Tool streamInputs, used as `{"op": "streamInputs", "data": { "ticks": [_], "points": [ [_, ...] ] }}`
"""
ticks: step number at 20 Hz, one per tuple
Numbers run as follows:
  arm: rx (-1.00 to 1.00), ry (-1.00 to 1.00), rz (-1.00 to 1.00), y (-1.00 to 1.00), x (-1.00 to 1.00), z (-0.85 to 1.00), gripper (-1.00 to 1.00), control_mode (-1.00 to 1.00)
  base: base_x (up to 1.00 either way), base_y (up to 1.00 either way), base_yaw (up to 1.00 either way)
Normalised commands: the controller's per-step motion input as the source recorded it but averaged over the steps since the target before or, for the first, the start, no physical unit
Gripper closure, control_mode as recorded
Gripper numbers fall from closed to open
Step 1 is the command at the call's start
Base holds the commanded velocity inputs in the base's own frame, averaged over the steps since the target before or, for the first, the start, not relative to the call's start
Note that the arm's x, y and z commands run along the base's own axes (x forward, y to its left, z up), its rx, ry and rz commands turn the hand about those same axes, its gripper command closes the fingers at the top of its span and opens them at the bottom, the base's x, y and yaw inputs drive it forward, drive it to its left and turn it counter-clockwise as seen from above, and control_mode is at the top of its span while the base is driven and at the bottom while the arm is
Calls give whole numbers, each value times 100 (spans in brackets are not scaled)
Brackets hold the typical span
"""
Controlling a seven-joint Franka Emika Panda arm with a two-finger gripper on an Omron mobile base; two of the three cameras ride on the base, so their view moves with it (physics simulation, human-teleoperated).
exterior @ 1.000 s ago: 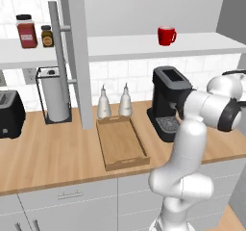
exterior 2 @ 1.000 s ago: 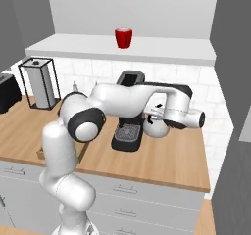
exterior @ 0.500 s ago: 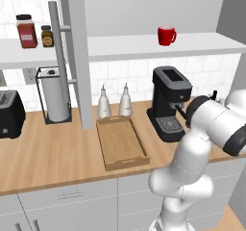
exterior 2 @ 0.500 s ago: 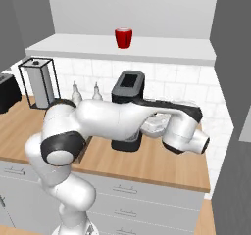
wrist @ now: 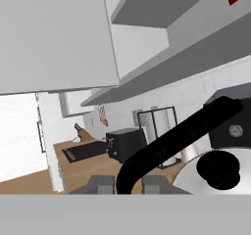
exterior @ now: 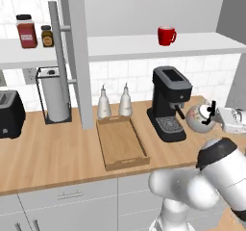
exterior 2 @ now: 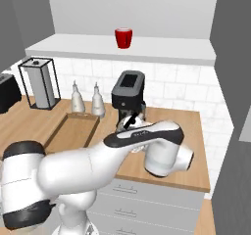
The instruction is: Pick the kettle from the counter and place it on the tray. Then pick the mug from the cabinet and place it on the tray. Then close the cabinet doors.
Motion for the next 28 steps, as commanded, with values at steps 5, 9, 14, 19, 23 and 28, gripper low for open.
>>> {"op": "streamInputs", "data": {
  "ticks": [5, 9, 14, 19, 23, 28],
  "points": [
    [-14, 0, 0, 100, -30, 0, 100, -100, 0, 0, 0],
    [-12, 0, 0, 100, 1, 2, 100, -100, 0, 0, 0],
    [-6, 3, 0, 100, 10, 7, 100, -100, 0, 0, 0],
    [-10, 23, 0, 100, 75, -9, 100, -100, 0, 0, 0],
    [-6, 37, 1, 100, 100, -15, 100, -100, 0, 0, 0],
    [-1, 45, 4, 73, 100, -8, 100, -100, 0, 0, 0]
  ]
}}
